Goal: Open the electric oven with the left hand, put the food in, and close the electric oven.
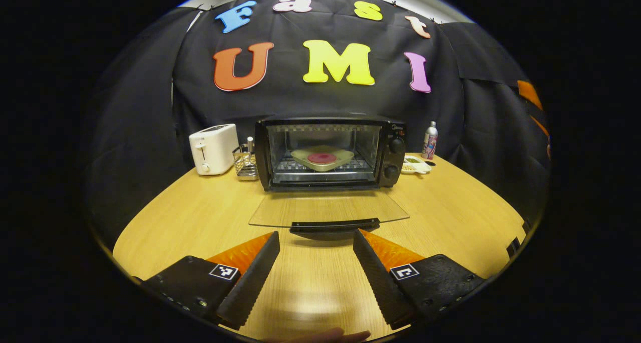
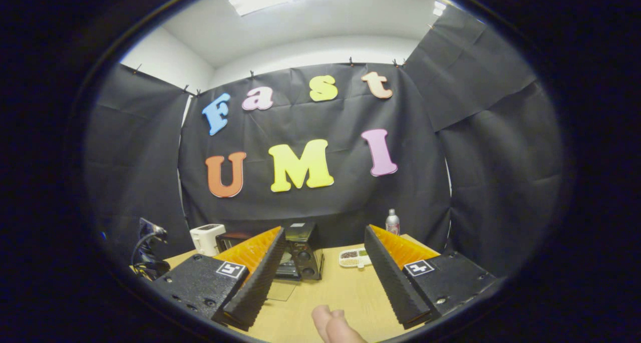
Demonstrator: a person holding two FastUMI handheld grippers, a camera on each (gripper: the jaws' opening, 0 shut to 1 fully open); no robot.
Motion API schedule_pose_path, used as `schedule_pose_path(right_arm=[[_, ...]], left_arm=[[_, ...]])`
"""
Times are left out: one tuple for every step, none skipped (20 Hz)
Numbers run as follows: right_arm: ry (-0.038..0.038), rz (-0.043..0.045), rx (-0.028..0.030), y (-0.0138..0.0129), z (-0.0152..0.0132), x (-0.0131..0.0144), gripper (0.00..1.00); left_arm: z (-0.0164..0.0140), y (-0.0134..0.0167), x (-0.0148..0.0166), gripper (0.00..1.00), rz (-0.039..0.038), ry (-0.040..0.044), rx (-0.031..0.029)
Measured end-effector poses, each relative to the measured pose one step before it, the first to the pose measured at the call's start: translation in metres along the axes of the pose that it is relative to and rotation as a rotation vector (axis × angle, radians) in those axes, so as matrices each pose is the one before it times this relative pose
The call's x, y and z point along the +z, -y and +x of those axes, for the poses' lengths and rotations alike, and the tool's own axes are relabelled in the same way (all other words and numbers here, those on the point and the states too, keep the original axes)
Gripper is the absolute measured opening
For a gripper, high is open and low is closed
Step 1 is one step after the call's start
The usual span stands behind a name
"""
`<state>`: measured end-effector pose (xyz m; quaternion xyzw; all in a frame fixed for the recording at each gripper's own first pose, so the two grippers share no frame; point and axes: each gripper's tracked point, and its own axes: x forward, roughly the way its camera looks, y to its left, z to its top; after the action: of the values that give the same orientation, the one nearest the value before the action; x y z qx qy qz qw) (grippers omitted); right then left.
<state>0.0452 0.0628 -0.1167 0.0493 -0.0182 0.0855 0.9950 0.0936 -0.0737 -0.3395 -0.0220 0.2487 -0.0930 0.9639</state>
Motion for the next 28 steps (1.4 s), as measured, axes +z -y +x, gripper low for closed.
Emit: schedule_pose_path(right_arm=[[0.01839,-0.00391,-0.0051,0.00428,-0.00133,0.00403,0.94],[0.01122,-0.00452,-0.00923,0.00568,-0.00184,0.00192,0.99],[0.00937,-0.00813,-0.01235,0.00663,-0.00147,0.0006,0.94],[0.00476,-0.00566,-0.00772,0.00348,0.00027,-0.00184,0.99],[0.00064,-0.00781,-0.00883,0.00414,0.00174,-0.00244,0.99],[-0.00159,0.0,-0.00494,0.00401,0.0018,-0.00302,0.99],[-0.01196,0.00471,0.0,0.003,0.00165,-0.00457,1.0],[-0.01038,0.00849,0.00083,0.00192,0.00122,-0.00388,1.0],[-0.01426,0.00863,-0.00241,0.00349,0.00245,-0.00433,1.0],[-0.01432,0.00825,-0.00477,0.00486,0.00343,-0.00396,1.0],[-0.01555,0.00363,-0.0039,0.0039,0.00245,-0.00292,1.0],[-0.01347,0.00122,-0.00566,0.00376,0.00097,-0.00358,0.94],[-0.00057,0.00403,-0.00216,0.00279,0.00055,0.00163,0.94],[0.0053,0.00462,-0.00132,0.00087,0.00003,0.00236,0.94],[0.00502,0.00139,0.00009,0.0003,0.00004,0.00239,0.94],[0.00341,-0.00227,0.0019,-0.00005,-0.0001,-0.00001,0.94],[-0.00565,-0.00724,-0.00047,0.00035,-0.00089,-0.00126,0.94],[-0.00626,-0.00499,0.00002,0.00003,0.00002,-0.00093,0.94],[-0.00455,-0.00103,0.00438,-0.00184,-0.00086,-0.00044,0.94],[-0.00336,0.00092,0.00304,-0.00162,-0.00116,0.00059,0.94],[-0.00208,0.00013,0.00035,0.00033,-0.00199,-0.00023,0.94],[0.00209,0.00001,0.00061,0.00011,-0.00127,0.00142,0.94],[0.00305,0.0007,-0.00066,-0.00004,-0.0019,0.00137,0.94],[0.00068,-0.00104,-0.00169,0.00053,-0.00119,0.00069,0.94],[-0.00355,-0.00224,-0.00513,0.00095,-0.00111,0.00019,0.94],[-0.00582,-0.00034,-0.00563,0.00084,-0.00171,-0.0003,1.0],[0.0006,0.0016,0.00276,-0.00228,-0.0024,0.00145,1.0],[0.0032,0.00342,0.00468,-0.00217,-0.00257,0.00302,1.0]], left_arm=[[0.00735,0.0034,-0.00483,0.94,0.00886,-0.01667,-0.0016],[0.0064,0.00314,-0.00433,0.94,0.00589,-0.01614,0.00072],[0.00598,0.0028,-0.00303,0.94,0.00042,-0.01598,-0.00091],[0.00551,0.00239,-0.00264,0.94,-0.00245,-0.01127,-0.00235],[0.00493,0.00241,-0.00197,0.94,-0.00306,-0.01077,-0.00351],[0.00485,-0.00037,-0.00131,0.94,-0.00304,-0.00775,-0.00102],[0.00472,0.00049,-0.00112,0.94,-0.00508,-0.00651,-0.00151],[0.00361,0.00312,-0.00089,0.94,-0.00575,-0.01008,-0.0062],[0.00405,0.00173,-0.00029,0.94,-0.00817,-0.01115,-0.00726],[0.00437,0.00254,-0.00146,0.94,-0.01212,-0.00959,-0.00757],[0.00359,0.00255,-0.0001,0.94,-0.00626,-0.00619,-0.00553],[0.003,0.00141,0.0014,0.94,0.00088,0.00074,0.00215],[0.00123,-0.0013,0.00011,0.94,0.0039,-0.0039,0.01372],[0.00101,0.00028,-0.0006,0.94,0.0033,-0.00644,0.00622],[0.00017,-0.00046,0.0009,0.93,0.00421,-0.00367,0.00406],[0.0006,-0.00124,0.00184,0.93,0.00941,0.00408,0.00665],[0.00066,-0.00332,0.00439,0.94,0.00933,0.01103,0.01295],[0.00068,0.00009,-0.00134,0.94,-0.00758,-0.01361,0.00134],[-0.00185,0.00012,0.00131,0.93,-0.00598,-0.00104,0.00439],[-0.00075,0.0015,0.00281,0.94,0.00985,0.00225,0.00207],[-0.00111,-0.00095,0.00273,0.93,0.00656,0.0088,0.00035],[-0.00159,0.00029,0.00385,0.93,-0.0038,0.012,-0.00046],[-0.00243,0.00031,0.00507,0.93,-0.00362,0.01767,0.00053],[-0.00234,-0.00076,0.00606,0.93,0.00182,0.01774,0.00144],[-0.00154,-0.0011,0.00679,0.93,0.00642,0.01871,0.0009],[-0.00039,-0.0017,0.0051,0.93,0.00017,0.01588,0.00046],[-0.00089,-0.00106,0.00607,0.93,-0.00427,0.01649,0.00073],[-0.00103,-0.00096,0.00708,0.94,-0.00029,0.02291,0.00078]])
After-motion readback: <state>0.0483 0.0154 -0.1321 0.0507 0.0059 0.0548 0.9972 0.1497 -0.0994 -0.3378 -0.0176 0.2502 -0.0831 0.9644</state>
